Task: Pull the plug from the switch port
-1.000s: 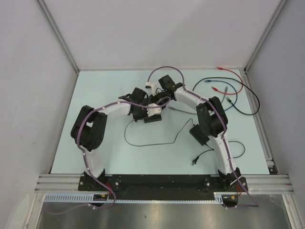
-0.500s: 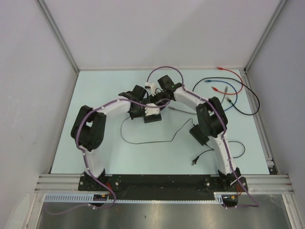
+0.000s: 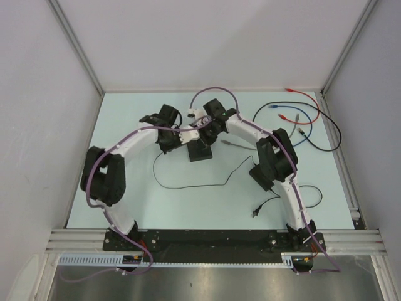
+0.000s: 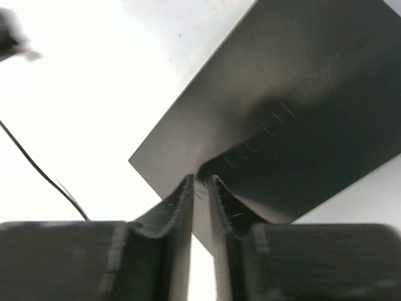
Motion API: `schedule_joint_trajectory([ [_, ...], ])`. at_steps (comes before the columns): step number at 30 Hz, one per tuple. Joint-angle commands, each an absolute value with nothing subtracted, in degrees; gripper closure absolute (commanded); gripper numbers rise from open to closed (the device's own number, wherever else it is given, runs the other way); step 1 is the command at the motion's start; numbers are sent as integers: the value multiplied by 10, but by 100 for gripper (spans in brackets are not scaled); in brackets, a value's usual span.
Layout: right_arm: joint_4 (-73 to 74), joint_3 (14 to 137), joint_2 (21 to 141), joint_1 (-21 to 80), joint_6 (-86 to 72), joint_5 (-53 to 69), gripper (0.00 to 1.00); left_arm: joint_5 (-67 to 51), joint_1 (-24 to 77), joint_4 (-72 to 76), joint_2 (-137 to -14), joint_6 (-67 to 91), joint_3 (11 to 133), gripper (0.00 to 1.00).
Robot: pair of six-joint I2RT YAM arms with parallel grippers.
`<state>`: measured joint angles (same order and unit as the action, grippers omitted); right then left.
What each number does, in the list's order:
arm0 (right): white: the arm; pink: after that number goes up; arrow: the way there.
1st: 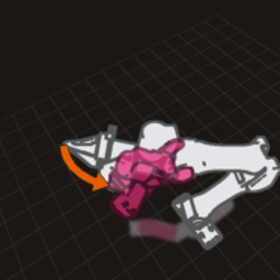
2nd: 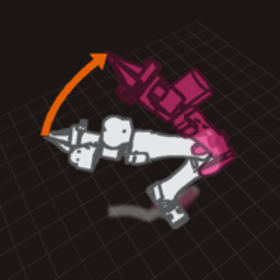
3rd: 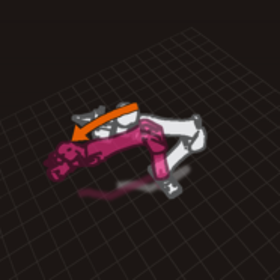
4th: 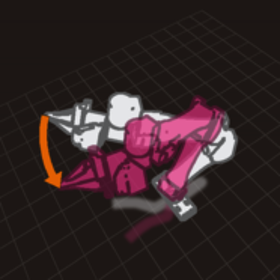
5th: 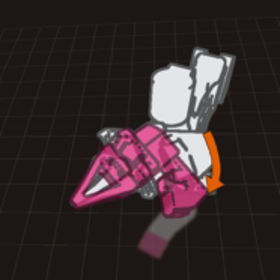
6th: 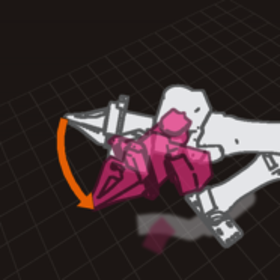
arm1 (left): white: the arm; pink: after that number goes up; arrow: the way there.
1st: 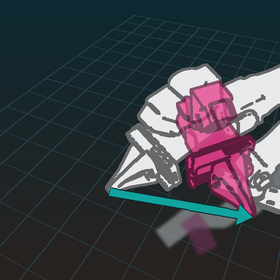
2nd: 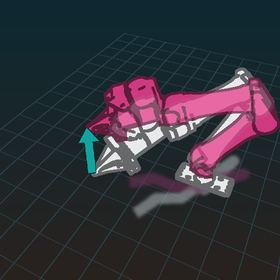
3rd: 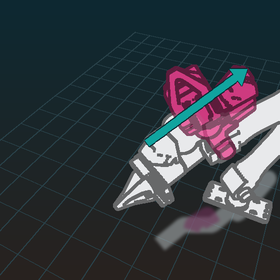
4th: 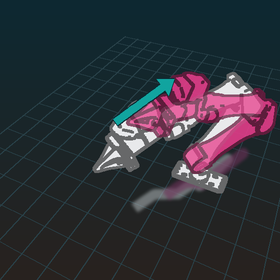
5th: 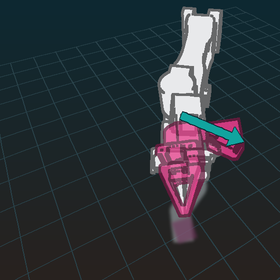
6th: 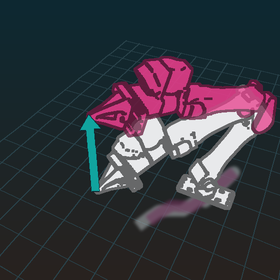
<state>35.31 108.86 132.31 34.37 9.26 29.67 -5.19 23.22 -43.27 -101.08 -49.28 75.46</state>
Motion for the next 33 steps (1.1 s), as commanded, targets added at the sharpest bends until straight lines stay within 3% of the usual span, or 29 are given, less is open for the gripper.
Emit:
schedule_joint_trajectory([
  [1,396,1116,1301,328,93,213,70,-175,238,-453,-919,-415,797,99],
  [6,401,1125,1239,255,111,191,55,-293,279,-413,-904,-373,831,99],
  [10,389,1123,1199,124,102,167,43,-308,364,-401,-993,-378,941,99],
  [13,368,1107,1166,50,87,128,40,-305,413,-374,-1085,-359,1053,99],
  [17,329,1055,1110,-17,77,17,30,-282,461,-203,-1126,-323,1043,94],
  [18,330,1052,1104,-28,77,12,27,-272,470,-106,-1130,-325,1028,86],
  [21,336,1021,1071,-73,65,23,25,-268,494,30,-1184,-327,1030,80],
  [23,344,1000,1041,-92,55,42,24,-272,497,104,-1215,-309,1054,81],
  [25,352,962,1025,-120,50,61,25,-260,502,192,-1276,-273,1104,89],
  [26,356,948,1016,-130,47,76,25,-259,504,213,-1298,-258,1123,85],
  [27,359,935,1003,-144,45,83,25,-260,507,228,-1334,-225,1144,64],
  [29,364,900,991,-156,37,101,25,-258,512,257,-1357,-192,1189,45],
  [30,365,891,984,-164,34,107,24,-243,518,272,-1359,-165,1183,13],
  [31,368,881,982,-165,33,114,24,-229,521,284,-1357,-151,1175,1],
  [33,369,880,983,-165,33,132,21,-210,522,266,-1349,-126,1179,0],
])
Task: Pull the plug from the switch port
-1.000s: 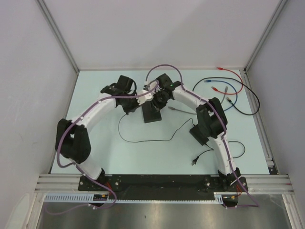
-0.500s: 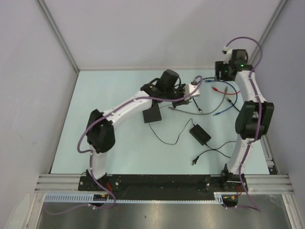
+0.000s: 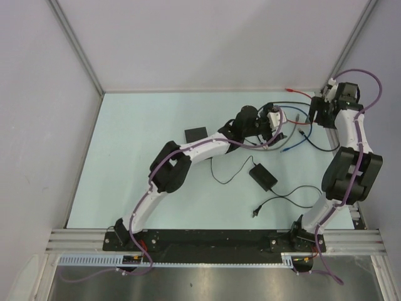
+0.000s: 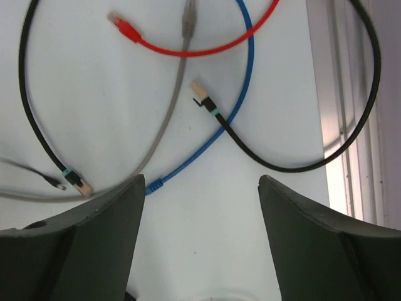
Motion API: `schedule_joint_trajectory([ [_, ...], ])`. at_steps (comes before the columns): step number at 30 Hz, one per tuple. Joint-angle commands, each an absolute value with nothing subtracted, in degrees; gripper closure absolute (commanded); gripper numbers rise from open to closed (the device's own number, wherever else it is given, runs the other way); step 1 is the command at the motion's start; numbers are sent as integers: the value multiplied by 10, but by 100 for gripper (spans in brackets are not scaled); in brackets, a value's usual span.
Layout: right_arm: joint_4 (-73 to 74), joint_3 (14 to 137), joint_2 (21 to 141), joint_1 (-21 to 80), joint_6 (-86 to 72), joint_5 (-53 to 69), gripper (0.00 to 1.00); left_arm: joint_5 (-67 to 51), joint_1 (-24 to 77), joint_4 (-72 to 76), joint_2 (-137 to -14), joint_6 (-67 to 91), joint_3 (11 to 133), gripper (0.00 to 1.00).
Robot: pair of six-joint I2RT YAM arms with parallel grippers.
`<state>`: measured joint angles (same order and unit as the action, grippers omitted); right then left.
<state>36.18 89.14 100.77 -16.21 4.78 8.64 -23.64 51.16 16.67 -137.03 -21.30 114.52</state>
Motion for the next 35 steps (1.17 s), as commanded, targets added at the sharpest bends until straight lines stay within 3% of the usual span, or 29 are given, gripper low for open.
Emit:
schedule_joint_trajectory([
  [1,365,880,983,-164,31,141,18,-185,519,244,-1337,-120,1193,0],
  [6,360,887,983,-131,32,164,0,-106,485,71,-1225,-90,1184,1],
  [9,361,896,976,-92,30,183,0,-55,462,-20,-1111,-105,1113,0],
  [15,399,980,1012,32,4,4,0,-10,353,-147,-918,-64,920,0],
  [21,390,1031,1056,80,-12,4,0,45,249,-175,-757,-130,762,0],
  [24,399,1073,1085,98,-10,0,0,82,200,-169,-715,-132,698,0],
  [29,378,1115,1099,78,-6,17,0,81,43,-213,-737,53,669,0],
  [35,297,1114,1103,68,-17,84,0,65,26,-182,-793,26,705,1],
])
